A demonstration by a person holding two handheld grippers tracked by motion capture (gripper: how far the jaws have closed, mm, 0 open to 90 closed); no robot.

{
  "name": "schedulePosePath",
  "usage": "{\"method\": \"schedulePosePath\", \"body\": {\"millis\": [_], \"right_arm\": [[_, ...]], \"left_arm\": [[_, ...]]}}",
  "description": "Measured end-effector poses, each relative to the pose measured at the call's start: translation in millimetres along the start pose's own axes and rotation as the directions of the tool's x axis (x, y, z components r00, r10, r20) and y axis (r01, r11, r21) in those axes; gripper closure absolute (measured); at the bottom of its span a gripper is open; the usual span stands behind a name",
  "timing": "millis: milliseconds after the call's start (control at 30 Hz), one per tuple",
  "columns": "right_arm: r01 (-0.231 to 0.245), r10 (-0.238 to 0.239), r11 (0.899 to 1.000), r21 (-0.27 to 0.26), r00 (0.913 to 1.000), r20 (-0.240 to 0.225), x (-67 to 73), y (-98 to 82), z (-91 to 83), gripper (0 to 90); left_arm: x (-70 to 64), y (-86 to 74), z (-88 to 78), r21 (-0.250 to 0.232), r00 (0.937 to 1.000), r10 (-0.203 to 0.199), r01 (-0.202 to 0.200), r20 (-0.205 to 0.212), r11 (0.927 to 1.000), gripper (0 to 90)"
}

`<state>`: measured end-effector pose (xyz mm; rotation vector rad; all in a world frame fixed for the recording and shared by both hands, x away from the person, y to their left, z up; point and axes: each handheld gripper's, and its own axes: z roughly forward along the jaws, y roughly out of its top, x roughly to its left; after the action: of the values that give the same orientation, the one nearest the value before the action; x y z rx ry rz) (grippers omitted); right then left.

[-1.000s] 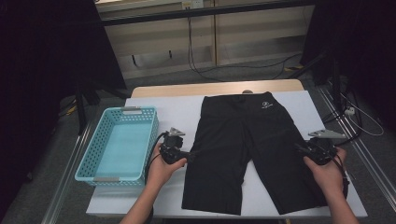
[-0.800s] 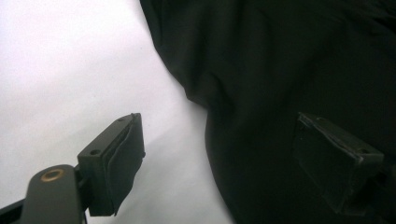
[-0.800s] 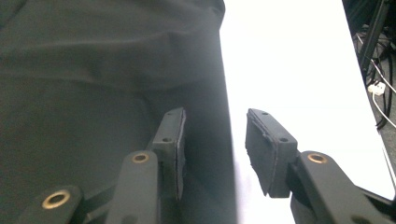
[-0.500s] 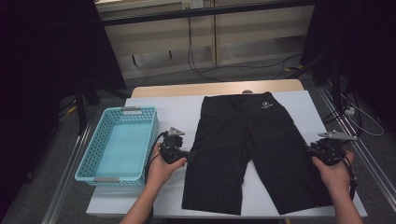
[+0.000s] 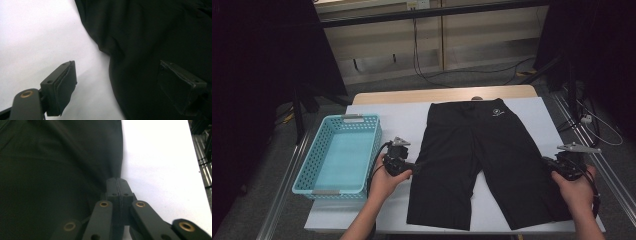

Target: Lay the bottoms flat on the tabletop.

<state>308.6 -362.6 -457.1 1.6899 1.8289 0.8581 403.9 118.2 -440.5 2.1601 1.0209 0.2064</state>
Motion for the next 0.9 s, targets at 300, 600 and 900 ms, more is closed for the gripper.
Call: {"method": "schedulePosePath", "body": {"millis": [300, 600, 900], "right_arm": [[0.054, -0.056, 0.997, -0.054, 0.9977, -0.036, 21.4, 8.7, -0.1, 62.8], [0.085, -0.093, 0.993, -0.085, 0.9910, -0.097, 36.3, 13.6, 3.3, 45.4], [0.061, -0.076, 0.993, -0.104, 0.9860, -0.148, 49.2, 16.4, 0.5, 30.9]], "left_arm": [[-0.4, 0.8, 1.1, 0.008, 0.9999, -0.009, 0.009, 0.005, 0.9999, 13.9], [-0.1, 2.9, 2.2, 0.008, 0.9997, -0.018, 0.018, 0.015, 0.9998, 12.9], [-1.8, 4.2, 1.6, 0.003, 0.9997, -0.009, 0.009, 0.021, 1.0000, 12.5]]}}
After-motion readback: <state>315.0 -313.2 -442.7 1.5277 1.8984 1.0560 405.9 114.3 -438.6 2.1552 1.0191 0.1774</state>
